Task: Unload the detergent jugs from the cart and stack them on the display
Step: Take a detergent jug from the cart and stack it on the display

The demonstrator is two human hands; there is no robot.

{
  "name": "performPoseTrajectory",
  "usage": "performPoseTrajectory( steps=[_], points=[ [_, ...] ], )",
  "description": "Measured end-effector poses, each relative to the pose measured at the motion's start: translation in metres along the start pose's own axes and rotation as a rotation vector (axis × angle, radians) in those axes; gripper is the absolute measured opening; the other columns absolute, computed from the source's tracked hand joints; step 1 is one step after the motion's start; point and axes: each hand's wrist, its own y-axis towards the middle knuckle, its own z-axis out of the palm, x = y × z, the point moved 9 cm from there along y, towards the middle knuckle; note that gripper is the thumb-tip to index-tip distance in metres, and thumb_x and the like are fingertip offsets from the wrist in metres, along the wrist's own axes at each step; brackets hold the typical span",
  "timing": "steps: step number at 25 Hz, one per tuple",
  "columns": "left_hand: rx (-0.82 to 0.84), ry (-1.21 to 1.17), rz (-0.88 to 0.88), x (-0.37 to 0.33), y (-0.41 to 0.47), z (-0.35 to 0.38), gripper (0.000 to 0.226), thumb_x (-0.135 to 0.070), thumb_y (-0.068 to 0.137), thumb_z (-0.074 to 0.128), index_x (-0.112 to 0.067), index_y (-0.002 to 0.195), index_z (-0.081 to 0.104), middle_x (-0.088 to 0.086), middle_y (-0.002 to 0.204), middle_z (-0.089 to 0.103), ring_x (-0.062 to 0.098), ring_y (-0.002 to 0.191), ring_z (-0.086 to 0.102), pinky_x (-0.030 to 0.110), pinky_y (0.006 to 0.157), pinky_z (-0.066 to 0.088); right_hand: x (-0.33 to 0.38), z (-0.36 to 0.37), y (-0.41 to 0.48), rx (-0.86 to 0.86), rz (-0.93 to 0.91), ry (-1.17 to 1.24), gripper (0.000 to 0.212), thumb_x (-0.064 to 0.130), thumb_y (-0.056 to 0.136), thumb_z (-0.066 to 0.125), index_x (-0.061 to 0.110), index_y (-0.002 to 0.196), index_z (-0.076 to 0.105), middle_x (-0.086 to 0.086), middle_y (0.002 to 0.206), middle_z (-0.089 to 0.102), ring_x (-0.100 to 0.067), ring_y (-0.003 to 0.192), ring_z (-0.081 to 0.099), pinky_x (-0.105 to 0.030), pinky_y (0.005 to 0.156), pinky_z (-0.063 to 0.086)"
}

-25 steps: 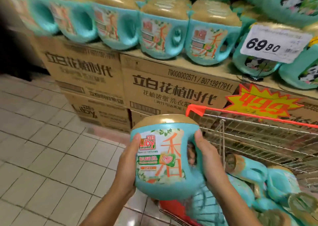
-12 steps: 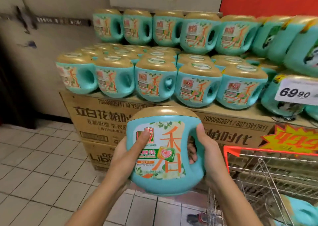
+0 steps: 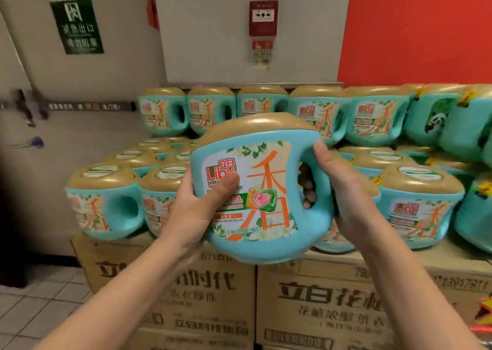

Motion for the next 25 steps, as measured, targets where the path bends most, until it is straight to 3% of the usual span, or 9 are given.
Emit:
performPoseTrajectory(
  steps=[2,3,4,6,9,11,15,20,25],
  points=[
    [0.023,-0.001,0.048,-0.016,0.043,-0.006,0.099,-0.057,0.033,0.092,-0.019,0.118,0.057,0.008,0.104,0.075,0.025,0.086,0.075,0.033,0.061,0.059,0.016,0.011,0.038,0.134,-0.056,-0.115,0.036,0.047,0.077,0.066,0.014,0.091,0.062,0.002,0.075,0.064,-0.020,0.063,0.060,-0.035,0.064,0.045],
    [0.035,0.005,0.071,-0.022,0.063,-0.009,0.098,-0.057,0.035,0.092,-0.018,0.118,0.057,0.008,0.104,0.075,0.025,0.086,0.075,0.033,0.061,0.059,0.020,0.016,0.055,0.196,-0.083,-0.181,0.031,0.041,0.074,0.073,0.020,0.097,0.067,0.002,0.089,0.072,-0.025,0.079,0.068,-0.038,0.074,0.050],
    [0.044,0.010,0.096,-0.028,0.085,-0.013,0.095,-0.056,0.038,0.092,-0.018,0.117,0.057,0.007,0.104,0.075,0.025,0.086,0.075,0.032,0.061,0.059,0.022,0.019,0.074,0.234,-0.099,-0.232,0.035,0.037,0.070,0.078,0.024,0.101,0.069,-0.001,0.102,0.074,-0.028,0.095,0.069,-0.039,0.082,0.052],
    [0.042,0.040,0.147,-0.031,0.125,-0.022,0.085,-0.053,0.043,0.092,-0.021,0.114,0.057,0.003,0.101,0.076,0.023,0.086,0.075,0.030,0.061,0.059,0.020,0.020,0.106,0.245,-0.070,-0.292,0.042,0.035,0.062,0.086,0.028,0.101,0.072,0.000,0.107,0.074,-0.020,0.101,0.070,-0.028,0.084,0.055],
    [0.025,0.118,0.198,-0.028,0.184,-0.035,0.091,-0.059,0.041,0.089,-0.023,0.116,0.053,-0.004,0.098,0.076,0.017,0.087,0.074,0.028,0.062,0.059,0.012,0.004,0.155,0.059,-0.042,-0.369,0.064,0.043,0.045,0.092,0.022,0.102,0.071,0.006,0.099,0.076,-0.010,0.092,0.072,-0.030,0.083,0.057],
    [0.027,0.216,0.231,-0.025,0.218,-0.040,0.106,-0.072,0.034,0.085,-0.024,0.121,0.048,-0.005,0.101,0.074,0.013,0.091,0.073,0.030,0.070,0.059,0.006,-0.008,0.180,-0.089,-0.070,-0.385,0.072,0.045,0.038,0.089,0.022,0.103,0.069,0.010,0.094,0.076,-0.005,0.086,0.071,-0.022,0.073,0.057],
    [0.075,0.407,0.255,-0.012,0.275,-0.041,0.107,-0.080,0.036,0.077,-0.032,0.125,0.044,-0.009,0.114,0.066,0.012,0.105,0.066,0.044,0.091,0.055,-0.018,-0.020,0.215,-0.231,-0.096,-0.351,0.060,0.024,0.055,0.090,0.024,0.109,0.065,0.014,0.095,0.072,0.003,0.086,0.066,-0.008,0.062,0.049],
    [0.055,0.519,0.276,0.019,0.313,-0.044,0.108,-0.062,0.049,0.080,-0.027,0.142,0.036,-0.002,0.144,0.048,0.017,0.132,0.043,0.042,0.107,0.038,-0.044,-0.034,0.249,-0.350,-0.088,-0.528,0.096,0.018,0.064,0.089,0.027,0.144,0.038,0.001,0.139,0.051,-0.019,0.132,0.043,-0.045,0.108,0.042],
    [0.028,0.493,0.238,0.044,0.334,-0.045,0.099,-0.055,0.052,0.076,-0.027,0.140,0.041,-0.009,0.132,0.051,0.006,0.117,0.042,0.031,0.095,0.039,-0.068,-0.040,0.269,-0.337,-0.103,-0.533,0.086,0.019,0.070,0.085,0.021,0.142,0.039,0.000,0.139,0.052,-0.018,0.131,0.046,-0.047,0.108,0.041]
  ],
)
